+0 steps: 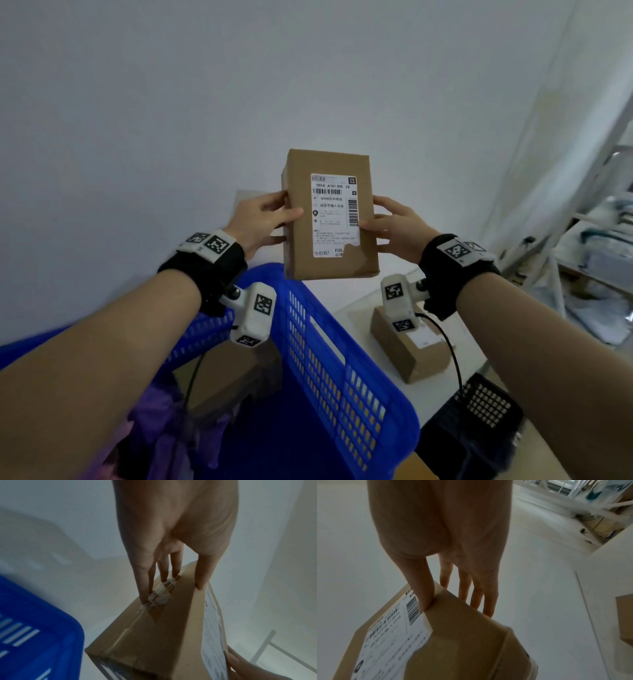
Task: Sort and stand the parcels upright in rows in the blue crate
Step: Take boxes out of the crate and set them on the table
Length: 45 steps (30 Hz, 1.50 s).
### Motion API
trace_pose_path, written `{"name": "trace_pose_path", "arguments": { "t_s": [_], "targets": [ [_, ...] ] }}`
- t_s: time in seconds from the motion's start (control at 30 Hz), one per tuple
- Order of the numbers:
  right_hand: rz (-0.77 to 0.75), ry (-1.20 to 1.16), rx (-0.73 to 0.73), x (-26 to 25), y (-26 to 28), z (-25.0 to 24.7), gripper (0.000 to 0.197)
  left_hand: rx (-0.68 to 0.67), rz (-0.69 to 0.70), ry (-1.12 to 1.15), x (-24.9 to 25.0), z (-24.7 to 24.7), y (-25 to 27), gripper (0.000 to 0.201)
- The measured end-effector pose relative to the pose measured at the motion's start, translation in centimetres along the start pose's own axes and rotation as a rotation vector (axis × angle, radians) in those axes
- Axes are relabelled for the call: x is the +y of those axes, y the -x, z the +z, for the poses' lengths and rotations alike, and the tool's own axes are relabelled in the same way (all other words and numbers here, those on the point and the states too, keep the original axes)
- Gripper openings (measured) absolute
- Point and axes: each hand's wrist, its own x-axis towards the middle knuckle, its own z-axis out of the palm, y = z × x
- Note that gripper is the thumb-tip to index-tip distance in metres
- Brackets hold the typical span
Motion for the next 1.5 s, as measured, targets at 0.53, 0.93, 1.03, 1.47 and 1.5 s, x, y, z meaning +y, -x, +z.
{"name": "trace_pose_path", "arguments": {
  "t_s": [0.53, 0.93, 1.03, 1.47, 1.5],
  "targets": [
    [0.264, -0.015, 0.045, 8.6, -4.9, -20.1, 0.040, -0.147, -0.295, -0.067, -7.3, 18.8, -8.8, 0.056],
    [0.499, -0.057, -0.033, 20.3, -8.7, -27.5, 0.053, 0.008, -0.628, -0.011, -19.2, 26.0, -12.2, 0.062],
    [0.531, -0.057, -0.052, 22.1, -9.2, -27.9, 0.055, 0.008, -0.687, -0.009, -21.1, 26.6, -12.4, 0.066],
    [0.604, -0.049, -0.056, 25.9, -10.8, -29.0, 0.060, 0.132, -0.681, 0.058, -25.9, 28.8, -12.1, 0.050],
    [0.603, -0.046, -0.053, 25.9, -10.8, -29.1, 0.059, 0.133, -0.678, 0.053, -26.0, 28.9, -12.0, 0.050]
  ]
}}
